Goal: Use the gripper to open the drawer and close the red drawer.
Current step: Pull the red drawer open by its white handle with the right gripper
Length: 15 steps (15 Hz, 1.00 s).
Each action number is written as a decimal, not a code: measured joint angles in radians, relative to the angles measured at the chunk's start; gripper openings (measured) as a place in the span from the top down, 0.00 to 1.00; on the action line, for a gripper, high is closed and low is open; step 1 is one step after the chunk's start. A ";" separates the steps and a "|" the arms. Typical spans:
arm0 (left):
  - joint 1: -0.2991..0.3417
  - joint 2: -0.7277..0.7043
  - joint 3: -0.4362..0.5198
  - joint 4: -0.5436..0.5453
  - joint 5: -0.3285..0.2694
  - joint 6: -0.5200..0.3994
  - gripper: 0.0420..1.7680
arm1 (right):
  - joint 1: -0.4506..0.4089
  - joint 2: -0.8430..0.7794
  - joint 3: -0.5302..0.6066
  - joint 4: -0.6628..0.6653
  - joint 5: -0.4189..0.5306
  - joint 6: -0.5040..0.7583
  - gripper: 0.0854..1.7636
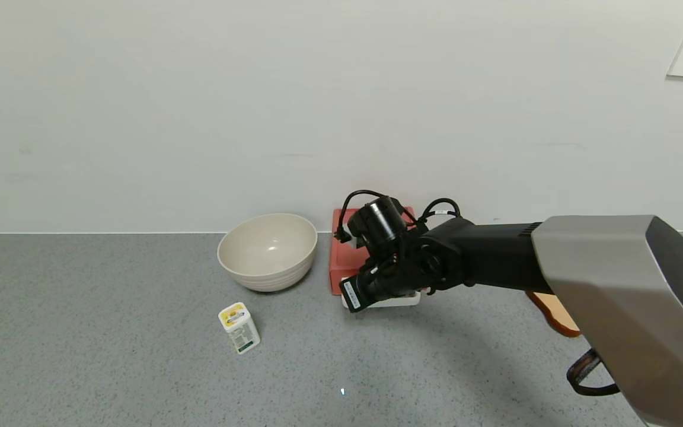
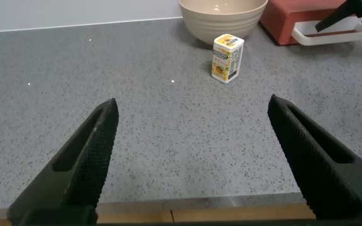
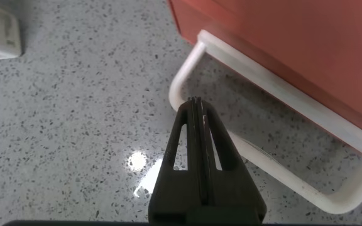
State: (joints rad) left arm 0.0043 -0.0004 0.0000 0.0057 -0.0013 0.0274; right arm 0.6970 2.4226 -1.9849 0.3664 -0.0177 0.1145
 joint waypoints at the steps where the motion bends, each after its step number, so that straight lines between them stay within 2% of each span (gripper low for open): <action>1: 0.000 0.000 0.000 0.000 0.000 0.000 0.03 | -0.003 0.002 0.000 0.008 -0.012 0.006 0.98; 6: 0.000 0.000 0.000 0.000 0.000 0.000 0.03 | -0.011 0.006 0.000 0.032 -0.024 0.056 0.98; 15: 0.000 0.000 0.000 0.000 0.000 0.000 0.03 | -0.013 0.030 0.000 -0.046 -0.016 0.124 0.98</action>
State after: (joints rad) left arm 0.0043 -0.0009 0.0000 0.0062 -0.0017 0.0274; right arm 0.6840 2.4530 -1.9853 0.3204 -0.0340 0.2385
